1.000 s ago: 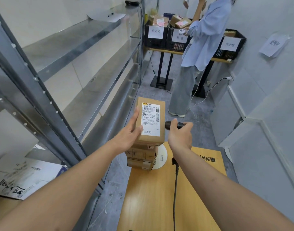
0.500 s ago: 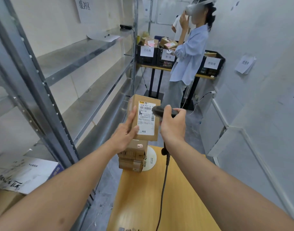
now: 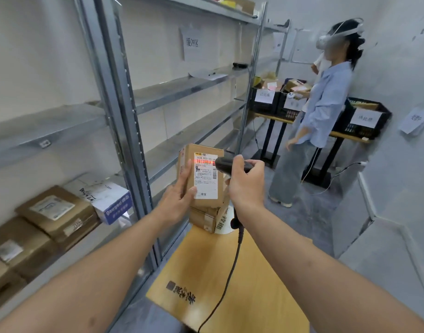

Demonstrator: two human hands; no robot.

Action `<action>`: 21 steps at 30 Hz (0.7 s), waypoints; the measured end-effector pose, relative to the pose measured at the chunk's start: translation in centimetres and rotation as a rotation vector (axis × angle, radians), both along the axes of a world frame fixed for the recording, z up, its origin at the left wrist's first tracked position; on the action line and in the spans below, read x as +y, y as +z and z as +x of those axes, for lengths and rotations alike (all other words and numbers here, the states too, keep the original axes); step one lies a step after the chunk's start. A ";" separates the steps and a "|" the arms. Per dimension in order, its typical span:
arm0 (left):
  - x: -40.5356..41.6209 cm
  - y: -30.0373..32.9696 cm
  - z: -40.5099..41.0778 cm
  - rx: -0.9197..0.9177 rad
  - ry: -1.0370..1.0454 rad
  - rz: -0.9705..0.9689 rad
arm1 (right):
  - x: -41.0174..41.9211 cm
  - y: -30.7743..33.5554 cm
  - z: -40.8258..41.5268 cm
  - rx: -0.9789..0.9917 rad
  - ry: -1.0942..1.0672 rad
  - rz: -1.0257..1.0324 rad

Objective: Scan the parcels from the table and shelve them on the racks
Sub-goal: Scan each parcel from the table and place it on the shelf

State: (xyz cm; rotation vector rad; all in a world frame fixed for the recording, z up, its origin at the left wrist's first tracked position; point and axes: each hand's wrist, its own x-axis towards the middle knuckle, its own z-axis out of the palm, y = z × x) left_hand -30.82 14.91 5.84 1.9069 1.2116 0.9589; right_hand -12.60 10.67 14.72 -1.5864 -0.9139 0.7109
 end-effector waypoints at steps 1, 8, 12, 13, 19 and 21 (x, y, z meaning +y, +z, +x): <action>-1.4 0.3 -0.3 -0.005 0.022 -0.005 | -0.7 0.0 -0.2 0.004 0.027 -0.004; -7.8 0.8 -5.0 -0.036 0.204 -0.021 | -4.2 0.8 -4.3 -0.001 0.190 -0.007; -10.8 1.6 -8.5 -0.016 0.298 -0.006 | -5.3 1.3 -8.1 -0.007 0.286 -0.018; -11.6 1.9 -9.4 -0.011 0.336 -0.011 | -5.5 1.3 -9.2 -0.010 0.316 -0.020; -16.9 1.5 -16.3 -0.054 0.469 -0.043 | -7.7 0.7 -16.4 -0.042 0.466 -0.011; -18.8 0.8 -18.8 -0.064 0.506 -0.067 | -8.7 0.5 -19.2 -0.051 0.523 -0.006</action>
